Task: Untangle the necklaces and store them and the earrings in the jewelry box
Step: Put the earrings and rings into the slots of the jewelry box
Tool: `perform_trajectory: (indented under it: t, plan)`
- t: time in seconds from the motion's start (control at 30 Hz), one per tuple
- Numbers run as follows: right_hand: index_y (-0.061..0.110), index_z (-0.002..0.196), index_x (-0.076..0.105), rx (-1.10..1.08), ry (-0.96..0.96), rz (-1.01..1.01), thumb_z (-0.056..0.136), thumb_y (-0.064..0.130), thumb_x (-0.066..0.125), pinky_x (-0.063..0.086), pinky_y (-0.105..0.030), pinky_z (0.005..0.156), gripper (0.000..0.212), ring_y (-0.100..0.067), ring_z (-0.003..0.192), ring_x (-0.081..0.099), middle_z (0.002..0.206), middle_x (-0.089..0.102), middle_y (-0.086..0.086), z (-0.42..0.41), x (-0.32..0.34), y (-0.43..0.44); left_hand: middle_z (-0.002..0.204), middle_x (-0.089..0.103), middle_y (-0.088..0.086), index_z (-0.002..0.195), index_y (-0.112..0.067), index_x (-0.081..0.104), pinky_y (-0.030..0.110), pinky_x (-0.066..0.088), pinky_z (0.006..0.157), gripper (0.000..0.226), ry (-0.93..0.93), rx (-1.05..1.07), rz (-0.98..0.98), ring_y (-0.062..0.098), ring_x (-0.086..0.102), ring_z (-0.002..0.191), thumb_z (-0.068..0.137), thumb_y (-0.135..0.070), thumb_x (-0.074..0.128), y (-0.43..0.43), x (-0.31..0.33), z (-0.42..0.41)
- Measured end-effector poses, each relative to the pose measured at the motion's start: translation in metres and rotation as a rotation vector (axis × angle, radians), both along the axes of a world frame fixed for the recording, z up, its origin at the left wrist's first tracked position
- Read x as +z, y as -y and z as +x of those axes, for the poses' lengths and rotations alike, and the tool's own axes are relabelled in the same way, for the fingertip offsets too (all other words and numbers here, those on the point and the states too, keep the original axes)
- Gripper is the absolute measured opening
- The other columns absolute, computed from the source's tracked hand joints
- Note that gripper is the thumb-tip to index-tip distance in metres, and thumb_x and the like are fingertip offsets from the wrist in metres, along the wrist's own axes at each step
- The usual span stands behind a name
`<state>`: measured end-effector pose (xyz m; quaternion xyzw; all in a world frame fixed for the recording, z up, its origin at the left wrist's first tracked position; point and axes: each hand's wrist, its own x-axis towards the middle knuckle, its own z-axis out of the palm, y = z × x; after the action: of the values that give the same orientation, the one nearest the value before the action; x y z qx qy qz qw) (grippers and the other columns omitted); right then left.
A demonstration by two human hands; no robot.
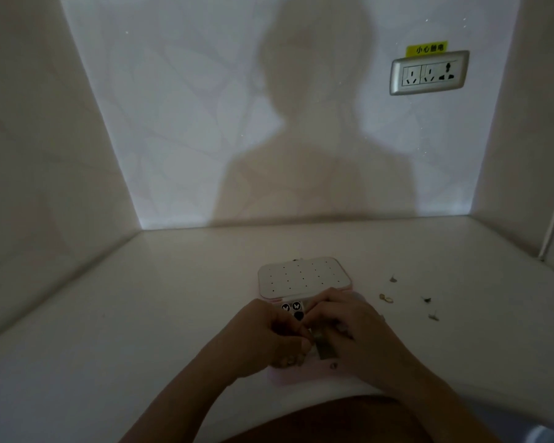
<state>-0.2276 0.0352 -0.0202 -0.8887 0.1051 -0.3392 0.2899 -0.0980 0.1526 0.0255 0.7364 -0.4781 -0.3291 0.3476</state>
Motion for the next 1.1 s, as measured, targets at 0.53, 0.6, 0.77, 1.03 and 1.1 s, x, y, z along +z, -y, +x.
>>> perform_trajectory:
  t: [0.53, 0.6, 0.77, 1.03, 1.1]
  plan:
    - [0.021, 0.085, 0.071, -0.013, 0.000, 0.028, 0.079, 0.009, 0.048, 0.035, -0.002, 0.074, 0.027, 0.010, 0.094, 0.049, 0.094, 0.059, 0.018, 0.000, -0.003, 0.002, 0.080, 0.069, -0.002, 0.084, -0.020, 0.073, 0.006, 0.046, 0.051, 0.005, 0.333, 0.084, 0.002, 0.002, 0.060, 0.060, 0.082, -0.021, 0.069, 0.010, -0.005, -0.003]
    - [0.022, 0.086, 0.071, -0.014, -0.006, 0.029, 0.079, 0.009, 0.048, 0.037, -0.003, 0.074, 0.027, 0.007, 0.094, 0.050, 0.095, 0.058, 0.020, 0.000, -0.005, 0.003, 0.080, 0.069, -0.002, 0.084, -0.020, 0.073, 0.006, 0.046, 0.049, 0.004, 0.330, 0.088, 0.005, -0.001, 0.058, 0.054, 0.082, -0.019, 0.069, 0.010, -0.005, -0.004]
    - [0.021, 0.087, 0.071, -0.014, -0.020, 0.024, 0.080, 0.009, 0.048, 0.038, -0.005, 0.076, 0.027, 0.004, 0.097, 0.050, 0.095, 0.059, 0.017, 0.001, -0.004, 0.004, 0.071, 0.065, -0.006, 0.071, -0.026, 0.066, 0.007, 0.046, 0.048, 0.012, 0.357, 0.116, -0.008, -0.003, 0.057, 0.047, 0.081, -0.020, 0.069, 0.011, -0.008, -0.004]
    - [0.022, 0.088, 0.071, -0.019, -0.057, 0.000, 0.085, 0.004, 0.053, 0.046, -0.020, 0.079, 0.025, 0.001, 0.095, 0.051, 0.095, 0.056, 0.020, 0.002, -0.005, 0.004, 0.079, 0.061, -0.006, 0.091, -0.021, 0.073, 0.010, 0.043, 0.059, 0.014, 0.518, 0.108, -0.002, 0.004, 0.054, 0.066, 0.082, -0.030, 0.068, 0.012, -0.009, -0.006]
    - [0.021, 0.088, 0.071, -0.016, -0.052, -0.007, 0.084, 0.001, 0.055, 0.043, -0.014, 0.079, 0.026, 0.003, 0.096, 0.050, 0.093, 0.053, 0.025, 0.002, -0.005, 0.005, 0.081, 0.059, -0.006, 0.092, -0.021, 0.072, 0.009, 0.045, 0.060, 0.013, 0.519, 0.118, 0.009, 0.005, 0.056, 0.068, 0.082, -0.029, 0.068, 0.012, -0.010, -0.007]
